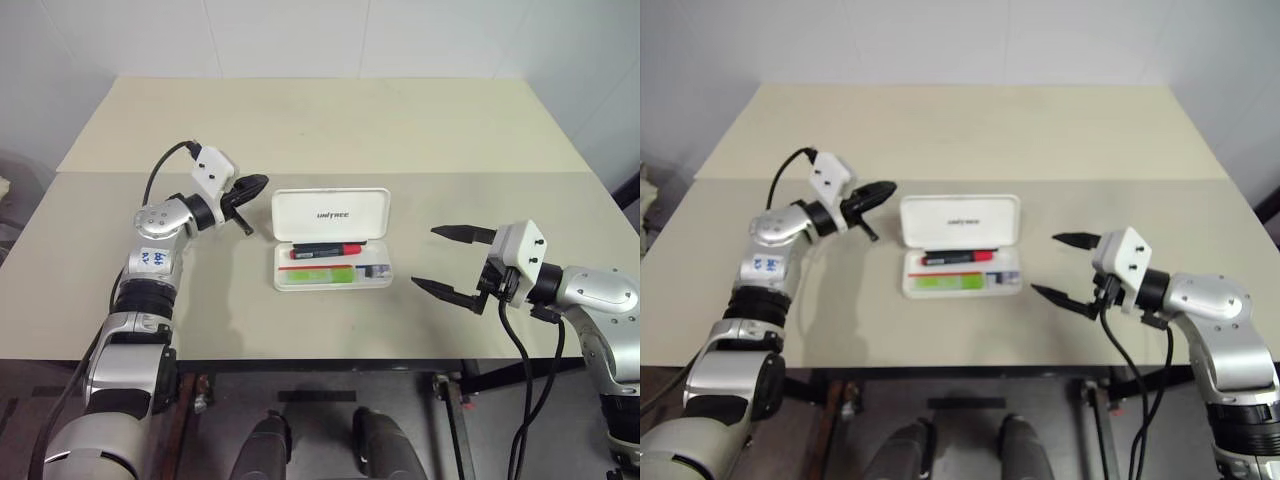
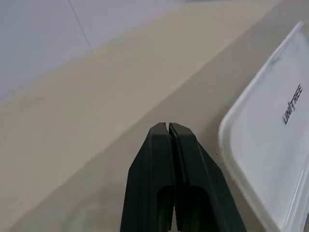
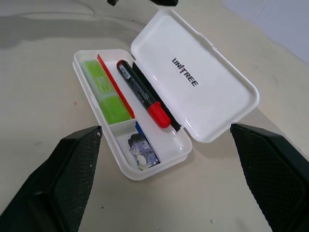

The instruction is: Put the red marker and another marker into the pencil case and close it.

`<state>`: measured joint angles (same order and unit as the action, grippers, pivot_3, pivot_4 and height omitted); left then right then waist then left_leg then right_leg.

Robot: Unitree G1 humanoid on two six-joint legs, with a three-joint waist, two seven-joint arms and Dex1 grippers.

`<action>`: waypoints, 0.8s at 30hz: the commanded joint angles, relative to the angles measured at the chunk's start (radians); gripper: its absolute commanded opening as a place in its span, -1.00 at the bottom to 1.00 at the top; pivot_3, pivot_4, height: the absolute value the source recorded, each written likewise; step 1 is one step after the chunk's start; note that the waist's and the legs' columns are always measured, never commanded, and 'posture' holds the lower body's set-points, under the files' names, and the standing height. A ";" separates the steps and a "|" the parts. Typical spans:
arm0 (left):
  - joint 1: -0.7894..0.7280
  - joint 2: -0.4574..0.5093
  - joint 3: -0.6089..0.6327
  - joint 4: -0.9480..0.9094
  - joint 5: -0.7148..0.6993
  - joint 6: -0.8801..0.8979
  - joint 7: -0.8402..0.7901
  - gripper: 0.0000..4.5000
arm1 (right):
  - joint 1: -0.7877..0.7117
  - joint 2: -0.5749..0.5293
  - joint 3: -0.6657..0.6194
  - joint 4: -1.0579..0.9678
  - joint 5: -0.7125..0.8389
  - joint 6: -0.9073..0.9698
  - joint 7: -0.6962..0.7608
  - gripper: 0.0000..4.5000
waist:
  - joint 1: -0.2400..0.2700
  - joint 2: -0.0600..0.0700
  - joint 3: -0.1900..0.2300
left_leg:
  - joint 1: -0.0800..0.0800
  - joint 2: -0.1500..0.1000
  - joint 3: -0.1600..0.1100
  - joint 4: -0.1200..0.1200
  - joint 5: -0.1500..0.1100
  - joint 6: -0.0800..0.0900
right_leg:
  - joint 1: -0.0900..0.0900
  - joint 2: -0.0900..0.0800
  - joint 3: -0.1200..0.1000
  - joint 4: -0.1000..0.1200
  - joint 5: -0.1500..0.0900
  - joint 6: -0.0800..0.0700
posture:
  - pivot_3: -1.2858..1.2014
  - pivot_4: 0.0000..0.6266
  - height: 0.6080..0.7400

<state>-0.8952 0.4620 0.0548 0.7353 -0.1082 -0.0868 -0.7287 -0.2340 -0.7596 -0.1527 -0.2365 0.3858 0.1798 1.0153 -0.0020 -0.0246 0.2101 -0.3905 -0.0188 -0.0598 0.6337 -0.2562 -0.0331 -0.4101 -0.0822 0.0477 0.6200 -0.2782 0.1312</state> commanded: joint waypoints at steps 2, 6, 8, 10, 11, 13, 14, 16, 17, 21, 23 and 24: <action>-0.059 -0.009 -0.025 0.066 0.003 0.059 -0.064 -0.97 | 0.014 0.010 -0.017 -0.063 0.029 0.014 -0.027 1.00 | 0.001 0.000 0.000 | 0.000 0.000 0.000 0.000 0.000 0.000 | 0.000 0.000 0.000 0.000 0.000 0.000 | 0.03 -0.52 1.00; -0.069 -0.026 -0.034 0.068 -0.017 0.043 -0.136 -0.97 | 0.030 0.015 -0.018 -0.090 0.032 0.025 -0.043 1.00 | 0.000 0.000 0.000 | 0.000 0.000 0.000 0.000 0.000 0.000 | 0.000 0.000 0.000 0.000 0.000 0.000 | 0.03 -0.52 1.00; -0.068 -0.029 -0.032 0.064 -0.021 0.036 -0.161 -0.97 | 0.034 0.016 -0.019 -0.096 0.034 0.028 -0.048 1.00 | 0.000 0.000 0.000 | 0.000 0.000 0.000 0.000 0.000 0.000 | 0.000 0.000 0.000 0.000 0.000 0.000 | 0.03 -0.52 1.00; -0.063 -0.029 -0.027 0.059 -0.025 0.021 -0.184 -0.97 | 0.037 0.017 -0.019 -0.102 0.036 0.031 -0.054 1.00 | 0.000 0.000 0.000 | 0.000 0.000 0.000 0.000 0.000 0.000 | 0.000 0.000 0.000 0.000 0.000 0.000 | 0.03 -0.52 1.00; -0.054 -0.027 -0.026 0.049 -0.033 -0.003 -0.214 -0.97 | 0.039 0.018 -0.019 -0.107 0.037 0.034 -0.058 1.00 | 0.000 0.000 0.000 | 0.000 0.000 0.000 0.000 0.000 0.000 | 0.000 0.000 0.000 0.000 0.000 0.000 | 0.03 -0.52 1.00; -0.043 -0.022 -0.025 0.040 -0.038 -0.034 -0.251 -0.97 | 0.042 0.019 -0.017 -0.115 0.038 0.039 -0.064 1.00 | 0.001 0.000 0.000 | 0.000 0.000 0.000 0.000 0.000 0.000 | 0.000 0.000 0.000 0.000 0.000 0.000 | 0.03 -0.52 1.00; -0.037 -0.017 -0.032 0.039 -0.030 -0.064 -0.268 -0.97 | 0.043 0.020 -0.017 -0.118 0.039 0.041 -0.067 1.00 | 0.001 0.000 0.000 | 0.000 0.000 0.000 0.000 0.000 0.000 | 0.000 0.000 0.000 0.000 0.000 0.000 | 0.03 -0.52 1.00; -0.029 -0.009 -0.047 0.040 -0.011 -0.111 -0.295 -0.97 | 0.043 0.021 -0.017 -0.125 0.040 0.046 -0.073 1.00 | 0.001 0.000 0.000 | 0.000 0.000 0.000 0.000 0.000 0.000 | 0.000 0.000 0.000 0.000 0.000 0.000 | 0.03 -0.52 1.00; -0.026 -0.007 -0.051 0.042 -0.005 -0.128 -0.304 -0.97 | 0.044 0.021 -0.017 -0.127 0.041 0.047 -0.075 1.00 | 0.000 0.000 0.000 | 0.000 0.000 0.000 0.000 0.000 0.000 | 0.000 0.000 0.000 0.000 0.000 0.000 | 0.03 -0.52 1.00; -0.012 -0.002 -0.118 0.032 0.037 -0.254 -0.387 -0.97 | 0.032 0.021 -0.013 -0.153 0.044 0.070 -0.098 1.00 | 0.001 0.000 0.000 | 0.000 0.000 0.000 0.000 0.000 0.000 | 0.000 0.000 0.000 0.000 0.000 0.000 | 0.03 -0.52 1.00; -0.012 -0.008 -0.138 0.028 0.041 -0.263 -0.409 -0.97 | 0.029 0.020 -0.012 -0.161 0.045 0.079 -0.106 1.00 | 0.001 0.000 0.000 | 0.000 0.000 0.000 0.000 0.000 0.000 | 0.000 0.000 0.000 0.000 0.000 0.000 | 0.03 -0.52 1.00; -0.011 -0.010 -0.145 0.027 0.043 -0.265 -0.418 -0.97 | 0.028 0.019 -0.012 -0.164 0.045 0.082 -0.109 1.00 | 0.001 0.000 0.000 | 0.000 0.000 0.000 0.000 0.000 0.000 | 0.000 0.000 0.000 0.000 0.000 0.000 | 0.03 -0.52 1.00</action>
<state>-0.9015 0.4509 -0.0825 0.7978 -0.0704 -0.3296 -1.1278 -0.1934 -0.7402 -0.1527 -0.3605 0.4113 0.2611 0.9185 -0.0011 -0.0247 0.2101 -0.3905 -0.0187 -0.0596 0.6342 -0.2562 -0.0331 -0.4100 -0.0820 0.0480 0.6199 -0.2782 0.1312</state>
